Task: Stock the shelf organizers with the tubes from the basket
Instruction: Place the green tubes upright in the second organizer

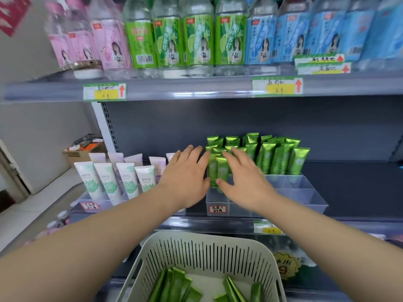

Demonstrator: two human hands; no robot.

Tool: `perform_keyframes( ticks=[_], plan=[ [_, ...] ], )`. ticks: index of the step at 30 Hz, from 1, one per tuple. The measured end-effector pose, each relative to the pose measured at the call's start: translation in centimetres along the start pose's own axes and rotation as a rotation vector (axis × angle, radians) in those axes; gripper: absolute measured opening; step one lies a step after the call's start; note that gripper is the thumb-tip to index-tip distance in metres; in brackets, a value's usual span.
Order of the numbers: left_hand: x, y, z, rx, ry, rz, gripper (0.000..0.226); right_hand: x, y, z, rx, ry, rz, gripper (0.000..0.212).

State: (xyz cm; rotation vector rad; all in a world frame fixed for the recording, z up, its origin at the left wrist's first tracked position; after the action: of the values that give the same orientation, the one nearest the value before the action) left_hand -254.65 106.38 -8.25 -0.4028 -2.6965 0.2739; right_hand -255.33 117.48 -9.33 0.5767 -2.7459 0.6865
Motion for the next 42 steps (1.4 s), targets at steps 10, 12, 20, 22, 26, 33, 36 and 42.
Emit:
perform_keyframes(
  ticks=[10, 12, 20, 22, 26, 33, 36, 42],
  plan=[
    [-5.7, 0.2, -0.4, -0.012, -0.017, -0.027, 0.072, -5.4, -1.8, 1.7, -0.034, -0.055, -0.021, 0.078],
    [-7.1, 0.4, 0.1, -0.045, -0.041, -0.038, 0.073, -6.3, -1.9, 2.4, -0.019, -0.074, -0.014, 0.078],
    [-11.8, 1.9, 4.4, -0.136, -0.163, -0.048, 0.074, -10.1, -1.1, 7.2, 0.009, -0.186, -0.007, 0.079],
    [-12.7, 2.3, 5.8, -0.149, -0.189, -0.043, 0.074, -11.0, -0.7, 8.6, 0.026, -0.228, -0.003, 0.081],
    [-13.9, 2.8, 8.3, -0.199, -0.224, -0.048, 0.073, -12.8, 0.4, 11.3, 0.027, -0.297, 0.028, 0.080],
    [-15.6, 3.1, 13.1, -0.238, -0.343, -0.027, 0.066, -15.2, 2.2, 15.2, 0.070, -0.393, 0.083, 0.078],
    [-16.2, 3.2, 15.1, -0.244, -0.384, -0.022, 0.065, -15.7, 3.0, 16.7, 0.069, -0.439, 0.093, 0.077],
    [-18.0, 4.1, 19.9, -0.332, -0.540, 0.019, 0.056, -16.8, 5.1, 19.9, 0.089, -0.550, 0.183, 0.072]
  ],
)
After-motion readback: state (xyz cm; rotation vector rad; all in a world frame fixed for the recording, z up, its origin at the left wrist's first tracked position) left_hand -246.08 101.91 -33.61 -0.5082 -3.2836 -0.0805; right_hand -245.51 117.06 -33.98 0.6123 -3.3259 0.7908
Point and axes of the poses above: each hand's wrist, its own x-axis towards the middle knuckle, its own z-axis out of the palm, y = z × x, the point moved 9 cm from there along x, towards the middle knuckle, and after that the axes turned 4 degrees about x, right-handed, at the moved point
